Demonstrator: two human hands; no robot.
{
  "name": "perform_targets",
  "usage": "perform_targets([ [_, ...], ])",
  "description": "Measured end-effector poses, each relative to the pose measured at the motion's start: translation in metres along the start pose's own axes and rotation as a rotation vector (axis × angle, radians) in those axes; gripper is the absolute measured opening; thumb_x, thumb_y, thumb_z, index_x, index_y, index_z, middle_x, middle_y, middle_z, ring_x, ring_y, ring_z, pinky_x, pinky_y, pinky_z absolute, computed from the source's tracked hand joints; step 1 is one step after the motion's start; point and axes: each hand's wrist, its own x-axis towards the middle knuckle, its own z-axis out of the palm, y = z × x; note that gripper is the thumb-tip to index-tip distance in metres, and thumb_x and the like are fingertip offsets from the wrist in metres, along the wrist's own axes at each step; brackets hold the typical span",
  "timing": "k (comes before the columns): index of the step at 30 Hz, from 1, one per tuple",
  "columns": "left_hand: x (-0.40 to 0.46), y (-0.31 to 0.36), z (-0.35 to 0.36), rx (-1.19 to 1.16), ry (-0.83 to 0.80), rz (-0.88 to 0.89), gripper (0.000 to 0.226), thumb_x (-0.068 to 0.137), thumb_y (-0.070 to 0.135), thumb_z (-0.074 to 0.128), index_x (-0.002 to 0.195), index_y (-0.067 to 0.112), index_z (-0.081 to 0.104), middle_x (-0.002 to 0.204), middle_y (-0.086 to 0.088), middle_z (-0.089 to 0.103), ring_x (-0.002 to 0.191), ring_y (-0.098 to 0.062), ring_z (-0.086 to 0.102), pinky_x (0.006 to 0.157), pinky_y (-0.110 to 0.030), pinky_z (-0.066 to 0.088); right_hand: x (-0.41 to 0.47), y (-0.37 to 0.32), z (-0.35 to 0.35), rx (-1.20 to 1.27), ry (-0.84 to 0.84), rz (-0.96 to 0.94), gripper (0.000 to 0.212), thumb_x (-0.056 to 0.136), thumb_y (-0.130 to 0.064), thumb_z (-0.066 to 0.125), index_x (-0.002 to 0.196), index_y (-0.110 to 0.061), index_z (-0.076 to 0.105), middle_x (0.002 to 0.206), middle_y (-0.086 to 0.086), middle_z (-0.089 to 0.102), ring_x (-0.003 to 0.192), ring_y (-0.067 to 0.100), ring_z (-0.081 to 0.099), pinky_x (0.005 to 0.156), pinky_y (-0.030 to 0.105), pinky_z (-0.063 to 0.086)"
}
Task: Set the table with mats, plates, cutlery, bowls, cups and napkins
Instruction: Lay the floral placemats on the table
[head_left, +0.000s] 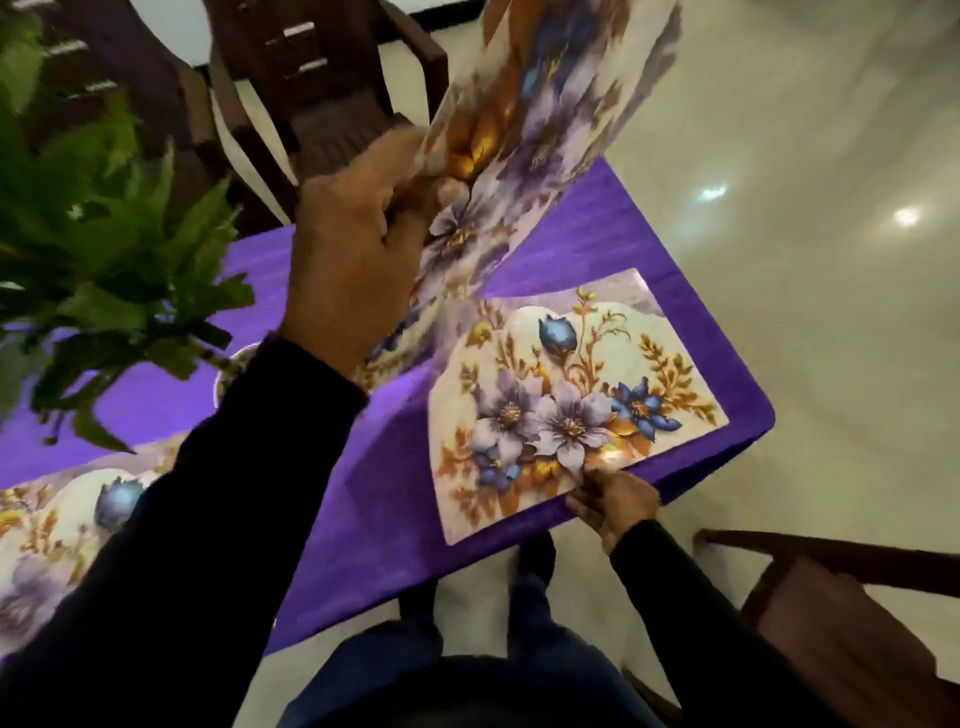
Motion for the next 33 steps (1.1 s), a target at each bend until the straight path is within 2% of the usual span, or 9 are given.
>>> perform_targets([
  [2,0.008,-0.002,0.019,0.040,0.102,0.007,0.025,0.103,0.022,0.056,0.104,0.000,0.068,0.091,-0.018,0.067,0.083,-0.031,0.063,0.073,-0.048,0.051,0.003,-0.008,-0.004,-0.030,-0.040,0.024,0.013,0.094,-0.003,0.060,0.102,0.006,0.065,0.079,0.018,0.066,0.062,0.027,0.063,0.049,0.031,0.059],
  [5,0.018,0.006,0.040,0.074,0.219,0.019,0.026,0.105,0.023,0.056,0.106,0.001,0.069,0.085,-0.009,0.064,0.076,-0.017,0.052,0.065,-0.034,0.042,0.006,-0.016,-0.011,-0.038,-0.094,0.089,0.013,0.093,-0.002,0.062,0.102,0.007,0.065,0.084,0.021,0.070,0.065,0.030,0.067,0.050,0.031,0.059],
  [9,0.017,0.009,0.062,0.070,0.263,0.024,0.024,0.104,0.021,0.057,0.107,0.001,0.070,0.086,-0.009,0.066,0.076,-0.019,0.057,0.064,-0.033,0.041,0.002,-0.017,-0.016,-0.094,-0.223,0.178,0.014,0.096,-0.002,0.058,0.093,0.009,0.064,0.080,0.022,0.071,0.063,0.031,0.070,0.054,0.030,0.061],
  [13,0.010,0.007,0.076,0.056,0.278,-0.001,0.020,0.104,0.015,0.057,0.106,0.001,0.071,0.090,0.008,0.062,0.081,0.010,0.052,0.068,-0.018,0.040,0.005,-0.023,-0.016,-0.135,-0.239,0.201,0.014,0.096,0.001,0.057,0.099,0.013,0.063,0.079,0.024,0.070,0.064,0.031,0.070,0.056,0.029,0.061],
  [14,0.009,0.006,0.077,0.056,0.285,0.002,0.020,0.104,0.015,0.056,0.107,0.001,0.070,0.091,0.010,0.062,0.082,0.012,0.053,0.070,-0.014,0.039,0.005,-0.024,-0.016,-0.140,-0.234,0.215,0.013,0.095,0.001,0.057,0.099,0.012,0.063,0.079,0.024,0.071,0.065,0.031,0.070,0.055,0.029,0.061],
  [19,0.011,0.008,0.081,0.045,0.278,0.030,0.019,0.103,0.011,0.056,0.107,-0.001,0.071,0.095,0.015,0.061,0.087,0.014,0.053,0.072,-0.014,0.041,-0.004,-0.021,-0.013,-0.191,-0.250,0.275,0.011,0.094,0.001,0.060,0.103,0.007,0.062,0.084,0.024,0.073,0.070,0.032,0.072,0.052,0.029,0.060],
  [24,0.005,0.019,0.084,0.052,0.269,0.068,0.017,0.103,0.008,0.057,0.105,-0.002,0.070,0.094,0.010,0.060,0.084,0.008,0.053,0.072,-0.016,0.041,-0.006,-0.013,-0.010,-0.206,-0.254,0.278,0.012,0.095,-0.001,0.059,0.105,0.006,0.061,0.083,0.023,0.073,0.084,0.033,0.074,0.072,0.035,0.062],
  [27,0.000,0.026,0.085,0.064,0.267,0.097,0.017,0.102,0.007,0.058,0.108,-0.003,0.071,0.097,0.007,0.063,0.086,-0.001,0.058,0.074,-0.014,0.042,-0.006,-0.011,-0.009,-0.193,-0.253,0.286,0.013,0.095,0.000,0.059,0.105,0.007,0.061,0.081,0.023,0.073,0.082,0.034,0.074,0.069,0.034,0.063],
  [33,-0.007,0.033,0.087,0.059,0.278,0.087,0.015,0.101,0.004,0.059,0.107,-0.005,0.070,0.094,0.006,0.062,0.084,0.000,0.054,0.076,-0.008,0.037,-0.010,-0.016,-0.009,-0.226,-0.242,0.270,0.010,0.096,-0.002,0.059,0.103,0.005,0.060,0.081,0.023,0.074,0.081,0.033,0.074,0.063,0.033,0.063],
])
